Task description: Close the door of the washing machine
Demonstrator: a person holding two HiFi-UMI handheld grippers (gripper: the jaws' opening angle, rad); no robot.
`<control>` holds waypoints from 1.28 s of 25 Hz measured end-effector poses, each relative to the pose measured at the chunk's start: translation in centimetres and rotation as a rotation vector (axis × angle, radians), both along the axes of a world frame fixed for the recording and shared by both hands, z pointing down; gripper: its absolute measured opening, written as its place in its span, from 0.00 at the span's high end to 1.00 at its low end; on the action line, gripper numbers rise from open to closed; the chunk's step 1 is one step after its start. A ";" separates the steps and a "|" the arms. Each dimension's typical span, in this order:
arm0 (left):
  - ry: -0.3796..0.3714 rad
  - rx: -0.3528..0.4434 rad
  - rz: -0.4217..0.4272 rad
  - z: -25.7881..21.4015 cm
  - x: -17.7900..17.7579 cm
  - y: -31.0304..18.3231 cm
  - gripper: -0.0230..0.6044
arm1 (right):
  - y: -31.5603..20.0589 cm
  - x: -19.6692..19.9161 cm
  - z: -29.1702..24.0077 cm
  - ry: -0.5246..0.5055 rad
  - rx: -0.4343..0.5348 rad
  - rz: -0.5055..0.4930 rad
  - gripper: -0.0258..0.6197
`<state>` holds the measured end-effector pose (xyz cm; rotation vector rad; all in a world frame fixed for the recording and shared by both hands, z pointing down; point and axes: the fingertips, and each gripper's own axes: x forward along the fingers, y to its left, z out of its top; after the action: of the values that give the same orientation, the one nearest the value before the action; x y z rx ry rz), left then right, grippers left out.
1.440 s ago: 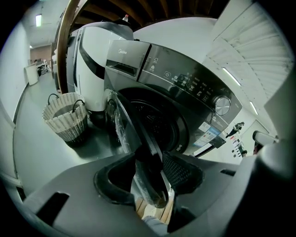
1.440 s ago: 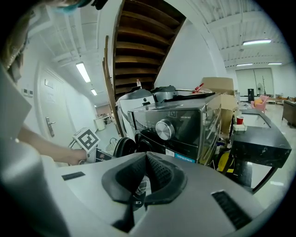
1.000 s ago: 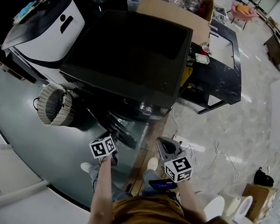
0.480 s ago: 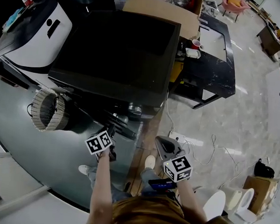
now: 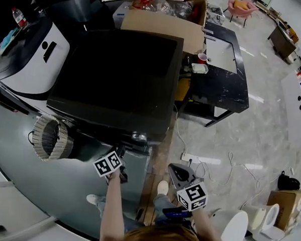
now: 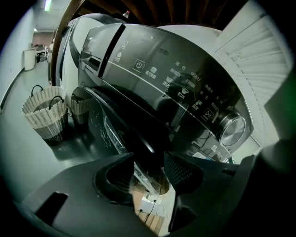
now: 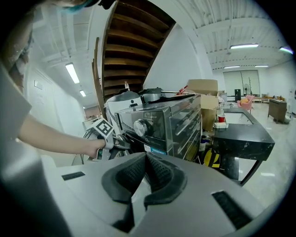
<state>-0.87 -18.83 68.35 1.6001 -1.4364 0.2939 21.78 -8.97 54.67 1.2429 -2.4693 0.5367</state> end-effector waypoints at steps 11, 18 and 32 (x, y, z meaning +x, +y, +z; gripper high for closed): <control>0.023 -0.008 -0.028 0.2 0.3 -1.7 0.61 | -0.8 0.1 -0.2 -0.007 0.017 0.015 0.94; -0.044 0.021 0.025 -0.5 0.7 -0.3 0.63 | -0.7 -0.8 -1.4 0.059 0.064 0.019 0.94; -0.221 0.302 0.070 -11.8 -2.3 4.3 0.91 | -0.5 -4.8 -6.2 0.107 0.210 0.004 0.94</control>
<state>-3.14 -14.54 56.59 1.9122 -1.6560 0.3131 17.00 -9.51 48.47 1.3174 -2.4819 0.2094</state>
